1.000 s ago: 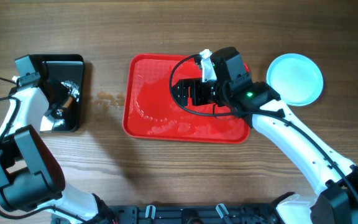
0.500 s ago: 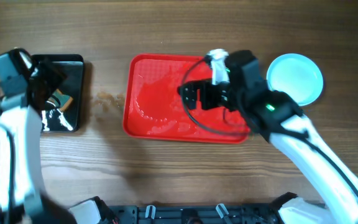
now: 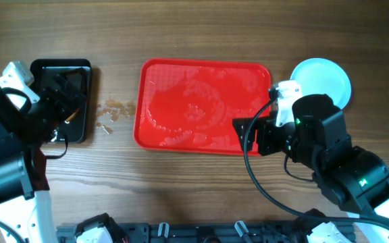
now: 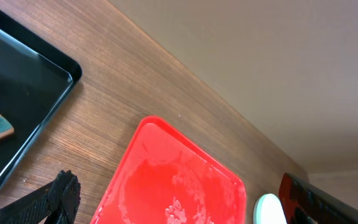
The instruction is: Clean dirty plates on tray and stack at the side
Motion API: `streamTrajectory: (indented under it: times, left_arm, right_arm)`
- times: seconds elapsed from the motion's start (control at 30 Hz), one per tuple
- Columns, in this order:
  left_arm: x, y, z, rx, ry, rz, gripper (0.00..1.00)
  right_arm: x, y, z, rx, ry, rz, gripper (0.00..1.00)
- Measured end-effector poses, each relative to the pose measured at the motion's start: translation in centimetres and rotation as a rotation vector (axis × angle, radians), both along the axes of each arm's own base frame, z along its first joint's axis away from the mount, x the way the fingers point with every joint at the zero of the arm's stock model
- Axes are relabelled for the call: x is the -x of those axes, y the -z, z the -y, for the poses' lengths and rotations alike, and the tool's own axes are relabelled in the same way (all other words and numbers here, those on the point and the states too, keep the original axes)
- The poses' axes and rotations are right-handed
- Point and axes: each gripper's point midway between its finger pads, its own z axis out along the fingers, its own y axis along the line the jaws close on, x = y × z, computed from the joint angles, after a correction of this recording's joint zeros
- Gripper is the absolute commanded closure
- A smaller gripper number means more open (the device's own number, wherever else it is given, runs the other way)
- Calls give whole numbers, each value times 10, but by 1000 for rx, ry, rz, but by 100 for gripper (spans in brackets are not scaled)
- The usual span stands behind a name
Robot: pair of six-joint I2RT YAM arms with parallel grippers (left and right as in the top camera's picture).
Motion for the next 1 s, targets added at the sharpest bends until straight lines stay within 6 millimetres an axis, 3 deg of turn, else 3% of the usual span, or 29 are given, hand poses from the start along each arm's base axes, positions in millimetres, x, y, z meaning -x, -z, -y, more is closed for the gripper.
streamTrajectory:
  times: [0.23,0.73,0.87,1.0]
  left_arm:
    - [0,0,1,4,6,0,0]
    - [-7,12,-2,20,6,-40,0]
    - [-8,13,-2,21,6,-43,0]
    - [-8,13,-2,21,6,-43,0]
  right_arm:
    - [-3,8,1,26,11,-25,0]
    - [-17,58,1,187,-19,-161,1]
    - [-25,53,10,252,-90,-82,0]
    - [-50,26,38,236,-31,105,0]
